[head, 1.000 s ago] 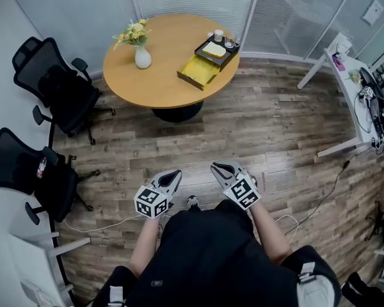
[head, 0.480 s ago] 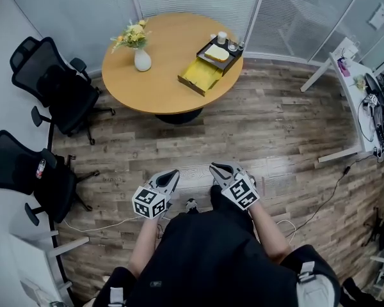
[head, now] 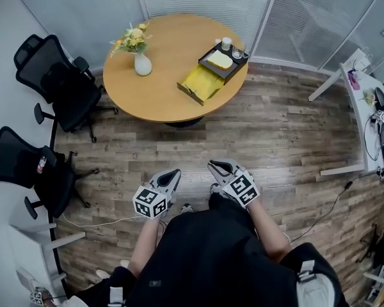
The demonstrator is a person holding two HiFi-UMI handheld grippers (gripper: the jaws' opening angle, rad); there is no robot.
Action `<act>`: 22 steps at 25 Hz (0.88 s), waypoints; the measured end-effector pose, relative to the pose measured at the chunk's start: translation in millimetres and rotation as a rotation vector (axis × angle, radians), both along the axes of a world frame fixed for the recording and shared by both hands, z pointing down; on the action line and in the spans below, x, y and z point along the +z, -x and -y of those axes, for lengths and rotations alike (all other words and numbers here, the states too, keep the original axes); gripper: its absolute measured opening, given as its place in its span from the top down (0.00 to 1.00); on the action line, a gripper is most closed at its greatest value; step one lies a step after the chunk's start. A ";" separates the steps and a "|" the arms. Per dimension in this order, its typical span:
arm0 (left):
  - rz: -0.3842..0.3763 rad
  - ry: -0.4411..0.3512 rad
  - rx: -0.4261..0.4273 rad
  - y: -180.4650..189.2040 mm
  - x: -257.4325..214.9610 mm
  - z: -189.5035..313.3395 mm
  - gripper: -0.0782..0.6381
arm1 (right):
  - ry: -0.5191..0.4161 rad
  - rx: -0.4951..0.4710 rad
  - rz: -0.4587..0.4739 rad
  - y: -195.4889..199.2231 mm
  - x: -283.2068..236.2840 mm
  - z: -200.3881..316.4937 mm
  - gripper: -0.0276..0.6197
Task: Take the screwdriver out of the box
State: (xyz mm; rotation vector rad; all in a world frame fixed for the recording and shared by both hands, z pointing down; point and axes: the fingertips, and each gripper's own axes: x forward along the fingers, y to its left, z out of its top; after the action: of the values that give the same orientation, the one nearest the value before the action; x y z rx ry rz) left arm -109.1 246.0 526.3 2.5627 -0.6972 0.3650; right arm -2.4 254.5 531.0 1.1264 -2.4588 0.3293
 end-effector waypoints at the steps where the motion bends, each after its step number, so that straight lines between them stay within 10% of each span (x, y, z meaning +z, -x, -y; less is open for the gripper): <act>1: 0.001 -0.002 -0.004 -7.6 -0.4 3.9 0.88 | -0.001 0.003 0.012 -6.5 0.4 3.5 0.92; 22: 0.030 -0.020 -0.105 -119.0 0.5 37.9 0.88 | 0.019 -0.086 0.068 -112.4 19.7 50.2 0.92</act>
State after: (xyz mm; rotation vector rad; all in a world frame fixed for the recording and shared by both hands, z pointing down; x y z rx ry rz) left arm 9.9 208.1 526.8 2.5320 -0.8462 0.3637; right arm 110.0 204.3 550.8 1.0135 -2.5486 0.3700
